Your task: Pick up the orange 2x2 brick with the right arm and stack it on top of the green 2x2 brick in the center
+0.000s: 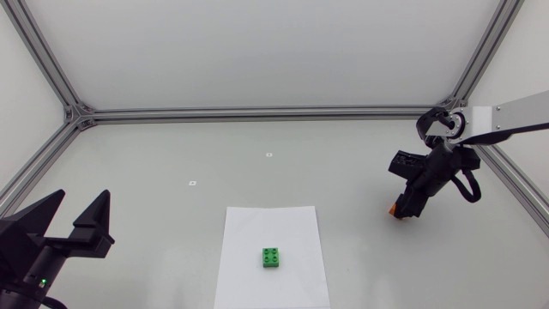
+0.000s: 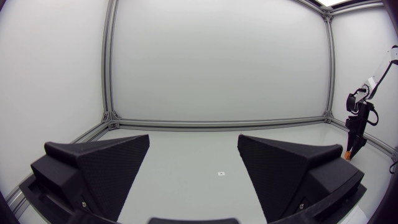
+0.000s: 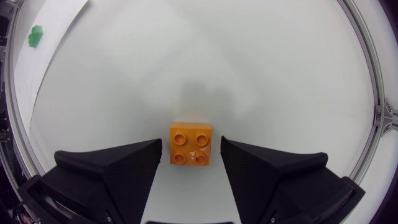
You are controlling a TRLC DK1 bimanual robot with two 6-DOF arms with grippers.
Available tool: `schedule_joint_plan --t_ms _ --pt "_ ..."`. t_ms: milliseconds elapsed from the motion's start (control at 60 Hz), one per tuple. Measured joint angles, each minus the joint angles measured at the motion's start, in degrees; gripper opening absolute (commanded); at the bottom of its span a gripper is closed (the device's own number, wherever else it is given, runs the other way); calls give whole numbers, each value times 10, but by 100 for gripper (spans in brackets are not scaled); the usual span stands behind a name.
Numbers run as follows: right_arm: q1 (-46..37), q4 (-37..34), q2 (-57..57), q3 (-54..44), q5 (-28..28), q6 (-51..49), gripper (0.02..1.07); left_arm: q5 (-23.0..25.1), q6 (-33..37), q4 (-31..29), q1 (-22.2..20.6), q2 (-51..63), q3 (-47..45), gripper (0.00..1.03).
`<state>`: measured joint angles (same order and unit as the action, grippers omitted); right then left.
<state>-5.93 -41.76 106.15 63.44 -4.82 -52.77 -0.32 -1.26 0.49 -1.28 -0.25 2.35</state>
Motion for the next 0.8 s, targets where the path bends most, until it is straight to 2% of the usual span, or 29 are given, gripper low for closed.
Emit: schedule_joint_plan --t_ms 133,200,367,450,533,633,800 --pt "2 0 0 0 2 0 61 0 0 0 0 0 0 99" --pt "4 0 0 0 2 0 54 0 0 0 0 0 0 99" --pt "6 0 0 0 2 0 51 0 0 0 0 0 0 99" --pt "6 0 1 0 3 0 44 0 0 0 0 0 0 99" --pt "6 0 1 0 4 0 43 0 0 0 0 0 0 99" --pt "6 0 1 0 4 -1 26 0 0 0 0 0 0 99" --pt "6 -1 1 2 4 -4 21 0 0 0 0 0 0 99"
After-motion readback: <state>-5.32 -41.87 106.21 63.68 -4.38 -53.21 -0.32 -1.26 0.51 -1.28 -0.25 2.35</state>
